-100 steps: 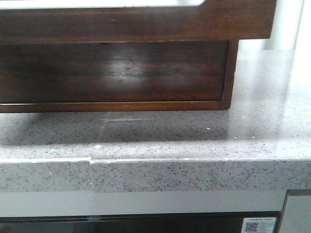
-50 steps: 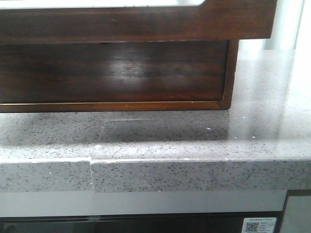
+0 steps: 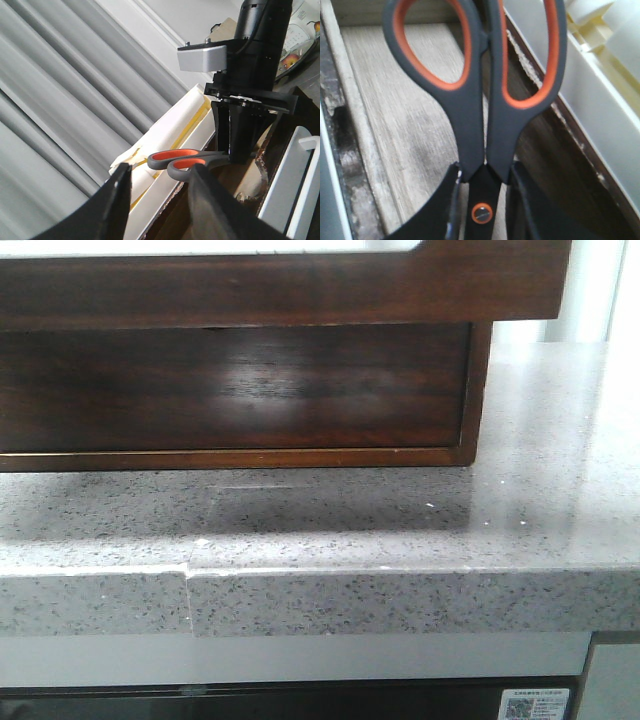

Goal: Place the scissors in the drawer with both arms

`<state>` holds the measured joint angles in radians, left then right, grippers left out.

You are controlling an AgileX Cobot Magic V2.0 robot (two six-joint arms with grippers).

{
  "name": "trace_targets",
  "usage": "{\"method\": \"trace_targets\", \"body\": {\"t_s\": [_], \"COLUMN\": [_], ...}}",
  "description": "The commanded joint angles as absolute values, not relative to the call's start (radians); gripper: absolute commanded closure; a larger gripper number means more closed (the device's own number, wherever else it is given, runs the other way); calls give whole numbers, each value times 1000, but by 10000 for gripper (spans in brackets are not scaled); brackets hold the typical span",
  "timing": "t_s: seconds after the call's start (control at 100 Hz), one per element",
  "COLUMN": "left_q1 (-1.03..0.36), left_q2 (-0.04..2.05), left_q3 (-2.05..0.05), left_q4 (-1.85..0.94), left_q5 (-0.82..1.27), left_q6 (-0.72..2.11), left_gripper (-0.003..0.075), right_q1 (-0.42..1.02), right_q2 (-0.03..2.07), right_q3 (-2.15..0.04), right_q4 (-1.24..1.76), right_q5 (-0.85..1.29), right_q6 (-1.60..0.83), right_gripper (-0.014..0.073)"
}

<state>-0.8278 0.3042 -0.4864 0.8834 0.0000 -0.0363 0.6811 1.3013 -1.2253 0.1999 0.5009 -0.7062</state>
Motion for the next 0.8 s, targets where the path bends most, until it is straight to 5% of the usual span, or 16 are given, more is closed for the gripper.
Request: {"method": "trace_targets", "body": {"t_s": [0.0,0.3,0.79], "left_q1": [-834,-834,-834], "left_q2": [312,312,312], "left_q3": [-521,-521,-521], "left_q4": [867,845,822], "left_q5": [-44,-44,-44], "left_q6": [-49,-49,-49], "left_gripper": [459,459,459], "right_q1": [681,681,681], "right_q2": [1276,1276,1270], "right_q3": [-1254,-1254,-1254], "right_q4": [197,197,197], "right_q5": [415,417,470], "right_q6": [-719,-719,-715], "right_gripper": [631,379,386]}}
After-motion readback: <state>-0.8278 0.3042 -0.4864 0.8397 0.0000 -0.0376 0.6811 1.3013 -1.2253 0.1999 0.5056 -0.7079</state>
